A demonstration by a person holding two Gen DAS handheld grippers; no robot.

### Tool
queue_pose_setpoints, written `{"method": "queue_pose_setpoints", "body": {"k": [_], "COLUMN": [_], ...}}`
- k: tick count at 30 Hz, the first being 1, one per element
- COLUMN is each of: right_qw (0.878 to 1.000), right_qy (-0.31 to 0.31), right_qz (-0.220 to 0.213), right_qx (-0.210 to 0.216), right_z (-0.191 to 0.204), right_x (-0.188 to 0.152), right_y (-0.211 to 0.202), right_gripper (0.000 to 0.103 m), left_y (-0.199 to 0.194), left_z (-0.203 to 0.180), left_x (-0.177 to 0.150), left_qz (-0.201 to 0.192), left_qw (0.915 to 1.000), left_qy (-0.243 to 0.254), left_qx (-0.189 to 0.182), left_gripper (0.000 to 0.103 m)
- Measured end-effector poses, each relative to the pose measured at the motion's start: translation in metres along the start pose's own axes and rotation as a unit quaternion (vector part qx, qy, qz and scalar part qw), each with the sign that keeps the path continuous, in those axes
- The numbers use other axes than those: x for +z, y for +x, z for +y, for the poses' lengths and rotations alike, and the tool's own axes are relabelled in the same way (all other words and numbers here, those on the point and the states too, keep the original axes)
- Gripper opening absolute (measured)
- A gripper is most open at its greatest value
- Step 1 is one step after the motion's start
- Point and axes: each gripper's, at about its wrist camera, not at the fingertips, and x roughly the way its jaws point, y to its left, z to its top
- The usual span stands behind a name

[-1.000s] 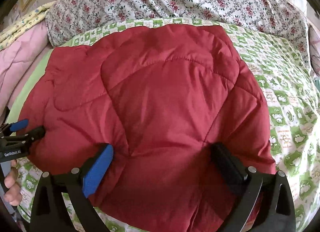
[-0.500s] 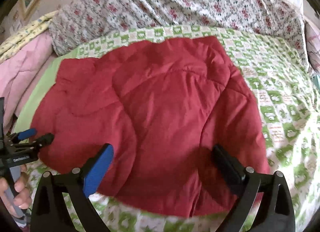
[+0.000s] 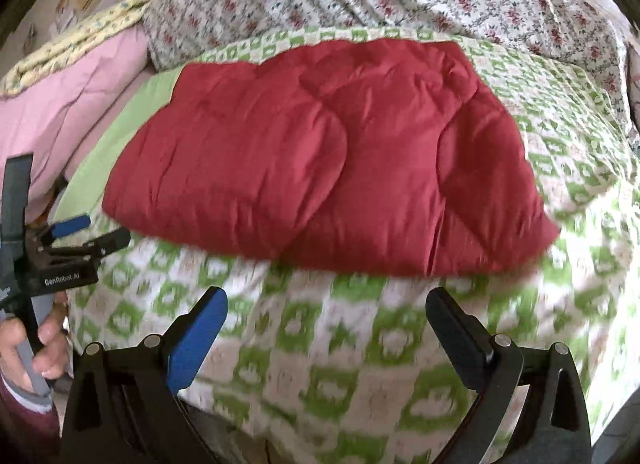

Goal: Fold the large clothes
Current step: 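Open both grippers and withdraw them from the folded jacket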

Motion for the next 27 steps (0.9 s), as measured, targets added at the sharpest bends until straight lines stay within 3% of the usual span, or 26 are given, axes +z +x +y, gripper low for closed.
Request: {"method": "queue_pose_setpoints", "body": {"k": [3, 7, 15, 20, 27], "right_qw": [1.000, 0.999, 0.998, 0.998, 0.999], "right_qy": [-0.017, -0.037, -0.061, -0.055, -0.036], "right_qz": [-0.002, -0.009, -0.027, -0.022, -0.017], "right_qx": [-0.004, -0.004, -0.022, -0.027, -0.027], "right_z": [0.008, 0.019, 0.031, 0.027, 0.018], "right_x": [-0.005, -0.002, 0.020, 0.031, 0.043], "right_y": [-0.009, -0.023, -0.046, -0.040, -0.021], "right_gripper": [0.100, 0.100, 0.101, 0.101, 0.101], "left_y": [-0.011, -0.029, -0.048, -0.040, -0.029], "left_z": [-0.010, -0.013, -0.010, -0.013, -0.018], "left_x": [-0.004, -0.001, 0.018, 0.028, 0.039], "left_qz": [-0.010, -0.026, -0.043, -0.035, -0.028], "left_qw": [0.9991, 0.9979, 0.9974, 0.9976, 0.9991], "left_qy": [0.027, 0.041, 0.039, 0.034, 0.018], "left_qx": [0.032, 0.043, 0.043, 0.049, 0.027], "left_gripper": [0.103, 0.103, 0.103, 0.103, 0.103]}}
